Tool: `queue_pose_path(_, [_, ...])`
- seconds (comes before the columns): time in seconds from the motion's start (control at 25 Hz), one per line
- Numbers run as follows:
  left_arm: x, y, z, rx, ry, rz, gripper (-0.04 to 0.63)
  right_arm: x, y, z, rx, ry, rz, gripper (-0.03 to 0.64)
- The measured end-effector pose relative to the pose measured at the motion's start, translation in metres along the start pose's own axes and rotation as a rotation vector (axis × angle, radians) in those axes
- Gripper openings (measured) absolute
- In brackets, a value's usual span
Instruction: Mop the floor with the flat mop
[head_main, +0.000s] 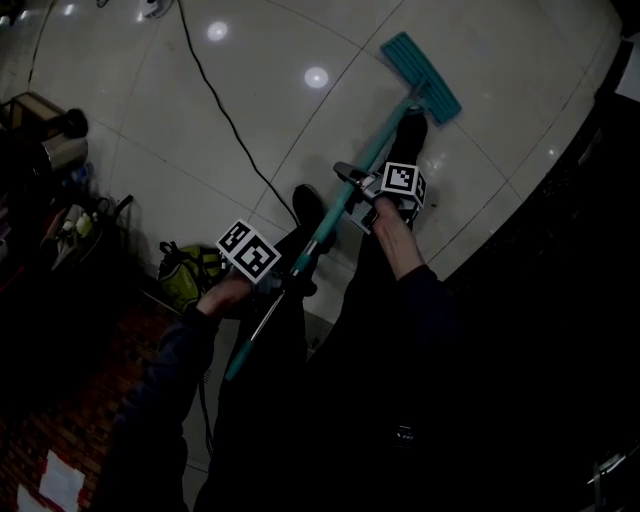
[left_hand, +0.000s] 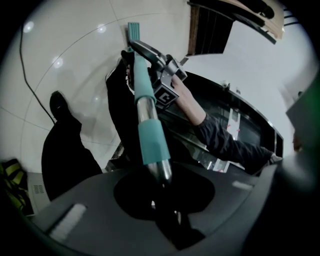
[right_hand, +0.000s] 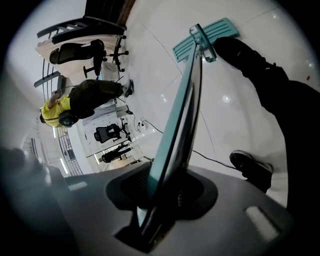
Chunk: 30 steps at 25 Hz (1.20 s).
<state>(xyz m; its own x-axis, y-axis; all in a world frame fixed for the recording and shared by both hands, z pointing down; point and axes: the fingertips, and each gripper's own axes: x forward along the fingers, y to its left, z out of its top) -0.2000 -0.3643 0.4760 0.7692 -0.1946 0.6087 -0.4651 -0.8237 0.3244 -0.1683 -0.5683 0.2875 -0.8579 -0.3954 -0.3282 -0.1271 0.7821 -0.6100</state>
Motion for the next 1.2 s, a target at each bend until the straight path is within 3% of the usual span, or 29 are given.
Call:
queue_pose_path(0.2, [-0.01,0.02,-0.01,-0.022,-0.006,-0.028,0.072,0.022,-0.017,-0.015,0.019,0.0,-0.011,0.141])
queue_pose_path(0.48, [-0.013,0.024,0.009,-0.01,0.011,-0.044,0.074,0.028,-0.015,0.007,0.012,-0.029,-0.011,0.141])
queue_pose_path(0.8, [0.002,-0.015,0.081,-0.005,-0.003,-0.067,0.071,0.0,0.008,0.085,0.022,-0.083,-0.023,0.138])
queue_pose_path(1.2, [0.04,-0.101,0.225,-0.005,-0.092,-0.098,0.072,-0.069,0.053,0.235,0.021,-0.145,-0.042,0.129])
